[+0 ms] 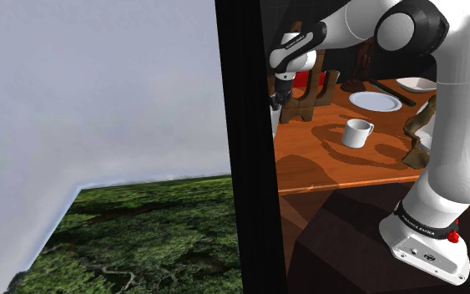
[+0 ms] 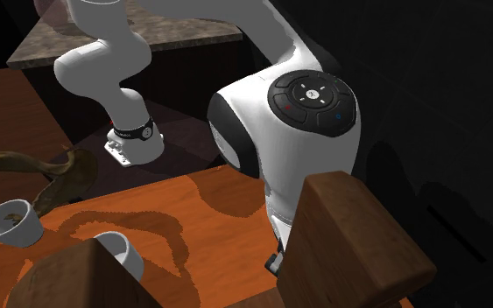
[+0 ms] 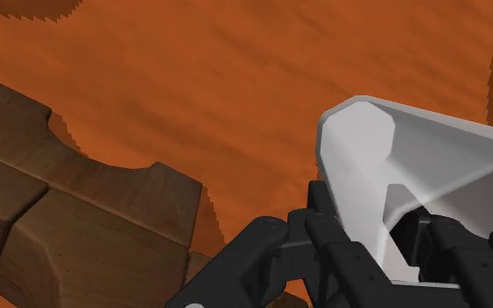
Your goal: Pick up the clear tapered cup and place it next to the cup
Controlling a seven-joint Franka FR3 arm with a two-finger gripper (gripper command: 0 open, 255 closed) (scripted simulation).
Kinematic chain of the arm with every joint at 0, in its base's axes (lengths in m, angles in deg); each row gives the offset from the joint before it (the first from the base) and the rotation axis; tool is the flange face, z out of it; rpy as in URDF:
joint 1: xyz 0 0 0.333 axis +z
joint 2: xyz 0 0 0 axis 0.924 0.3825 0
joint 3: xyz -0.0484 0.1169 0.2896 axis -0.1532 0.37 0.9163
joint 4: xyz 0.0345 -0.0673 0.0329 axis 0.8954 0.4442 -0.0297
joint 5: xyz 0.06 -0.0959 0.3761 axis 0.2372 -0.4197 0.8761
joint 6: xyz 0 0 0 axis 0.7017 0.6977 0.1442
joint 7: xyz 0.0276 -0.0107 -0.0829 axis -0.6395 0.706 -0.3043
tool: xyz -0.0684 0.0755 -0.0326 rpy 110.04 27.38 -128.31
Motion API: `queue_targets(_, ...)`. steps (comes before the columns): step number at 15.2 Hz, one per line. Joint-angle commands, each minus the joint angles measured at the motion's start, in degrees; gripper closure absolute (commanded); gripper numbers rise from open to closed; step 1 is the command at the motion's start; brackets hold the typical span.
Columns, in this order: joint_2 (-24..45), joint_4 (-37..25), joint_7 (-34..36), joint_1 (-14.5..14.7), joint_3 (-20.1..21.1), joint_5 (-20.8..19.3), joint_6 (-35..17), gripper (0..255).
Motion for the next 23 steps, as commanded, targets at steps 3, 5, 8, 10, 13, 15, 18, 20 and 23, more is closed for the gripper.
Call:
queue_targets(3, 0.0, 0.0, 0.0, 0.0, 0.0, 0.0, 0.0, 255)
queue_targets(5, 0.0, 0.0, 0.0, 0.0, 0.0, 0.0, 0.0, 255)
queue_targets(8, 0.0, 0.0, 0.0, 0.0, 0.0, 0.0, 0.0, 255)
queue_targets(10, -0.7, -0.5, 0.3, 0.1, -0.1, -0.4, 1.2, 255)
queue_targets(13, -1.7, -1.5, 0.8, 0.2, -0.4, -0.9, 3.1, 255)
queue_targets(15, -2.4, -2.2, 1.1, 0.2, -0.5, -1.2, 4.4, 255)
queue_targets(18, -3.2, -3.3, 1.6, 0.3, -0.6, -1.6, 6.3, 255)
queue_targets(20, -3.8, -4.1, 1.9, 0.3, -0.7, -1.9, 7.6, 255)
queue_targets(23, -4.5, -5.5, 2.3, 0.3, -0.9, -2.3, 9.6, 255)
